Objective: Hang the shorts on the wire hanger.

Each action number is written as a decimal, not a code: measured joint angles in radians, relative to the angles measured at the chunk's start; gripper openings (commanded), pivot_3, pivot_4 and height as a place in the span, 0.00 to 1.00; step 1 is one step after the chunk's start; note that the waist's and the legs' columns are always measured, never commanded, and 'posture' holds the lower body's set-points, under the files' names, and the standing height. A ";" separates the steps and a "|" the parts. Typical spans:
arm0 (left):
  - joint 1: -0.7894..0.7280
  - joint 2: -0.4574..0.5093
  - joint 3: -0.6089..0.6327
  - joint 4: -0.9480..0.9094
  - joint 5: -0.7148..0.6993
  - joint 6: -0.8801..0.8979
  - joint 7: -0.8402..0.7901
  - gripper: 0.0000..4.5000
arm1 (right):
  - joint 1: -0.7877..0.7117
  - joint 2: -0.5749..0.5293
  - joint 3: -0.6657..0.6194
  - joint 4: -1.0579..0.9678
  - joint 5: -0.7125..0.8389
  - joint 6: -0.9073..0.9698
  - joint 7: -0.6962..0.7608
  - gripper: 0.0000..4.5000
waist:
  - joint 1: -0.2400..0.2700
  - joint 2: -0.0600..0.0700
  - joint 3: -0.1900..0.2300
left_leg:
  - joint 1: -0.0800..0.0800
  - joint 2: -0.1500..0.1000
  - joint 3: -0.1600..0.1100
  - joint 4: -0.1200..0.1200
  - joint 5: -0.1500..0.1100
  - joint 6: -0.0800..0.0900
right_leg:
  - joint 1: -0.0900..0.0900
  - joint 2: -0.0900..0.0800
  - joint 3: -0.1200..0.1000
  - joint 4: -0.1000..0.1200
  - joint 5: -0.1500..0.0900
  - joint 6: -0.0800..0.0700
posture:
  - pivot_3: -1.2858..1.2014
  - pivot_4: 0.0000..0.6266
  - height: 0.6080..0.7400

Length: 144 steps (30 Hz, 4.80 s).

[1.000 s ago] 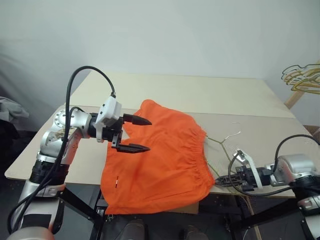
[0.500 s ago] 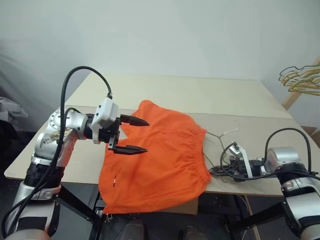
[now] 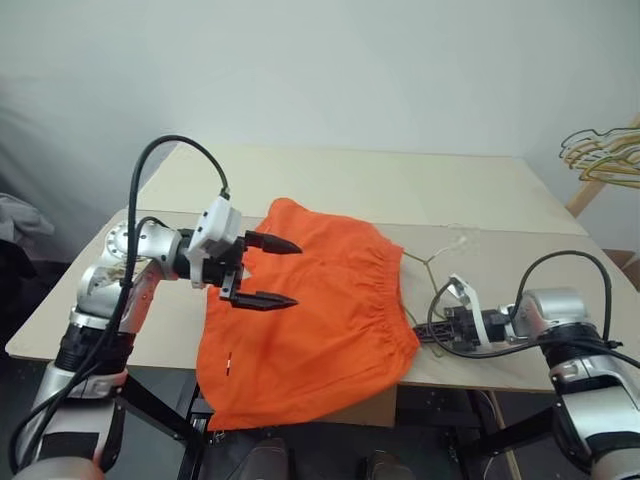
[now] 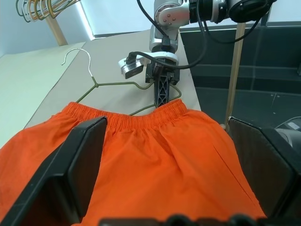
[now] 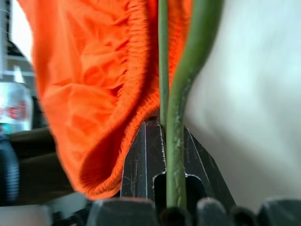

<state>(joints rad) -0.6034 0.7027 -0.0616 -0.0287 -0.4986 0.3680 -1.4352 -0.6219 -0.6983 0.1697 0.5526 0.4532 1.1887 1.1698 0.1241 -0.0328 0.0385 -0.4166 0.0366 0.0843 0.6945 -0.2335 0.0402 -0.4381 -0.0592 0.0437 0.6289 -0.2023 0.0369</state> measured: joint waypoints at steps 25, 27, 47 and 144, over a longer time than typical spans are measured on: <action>-0.485 0.002 -0.051 0.649 0.207 -0.477 -0.170 0.99 | -0.136 -0.240 0.188 -0.798 -0.225 -0.269 -0.079 0.00 | -0.035 0.003 0.001 | -0.009 -0.001 0.001 0.001 0.000 0.000 | -0.006 -0.001 0.000 -0.003 0.002 -0.006 | 0.55 0.00 1.00; -0.534 -0.015 -0.093 0.741 0.247 -0.574 -0.174 0.99 | -0.175 -0.246 0.226 -0.814 -0.234 -0.261 -0.045 0.00 | -0.043 0.003 0.001 | -0.009 0.000 0.001 0.001 0.000 0.000 | -0.007 -0.001 0.000 -0.002 0.002 -0.006 | 0.55 0.00 1.00; -0.660 -0.130 -0.443 1.084 0.416 -0.894 -0.174 0.91 | -0.387 -0.260 0.397 -0.795 -0.268 -0.095 0.110 0.00 | -0.109 0.003 0.001 | -0.021 0.000 0.002 0.004 0.000 0.000 | -0.021 -0.001 0.001 0.003 0.007 -0.002 | 0.52 0.00 1.00; -0.442 0.056 -0.500 0.745 0.083 -0.500 -0.169 0.00 | 0.486 -0.186 -0.353 -0.923 0.080 -0.332 -0.297 0.00 | -0.137 0.002 0.001 | -0.002 -0.002 -0.003 0.012 -0.001 0.001 | 0.000 -0.001 0.002 0.013 -0.005 0.001 | 0.53 0.00 1.00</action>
<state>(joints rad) -1.0459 0.7585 -0.5621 0.7163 -0.4155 -0.1318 -1.6042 -0.1360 -0.8845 -0.1837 -0.3700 0.5336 0.8562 0.8731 -0.0129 -0.0305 0.0394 -0.4181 0.0345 0.0815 0.7061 -0.2343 0.0411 -0.4385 -0.0602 0.0462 0.6416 -0.2075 0.0376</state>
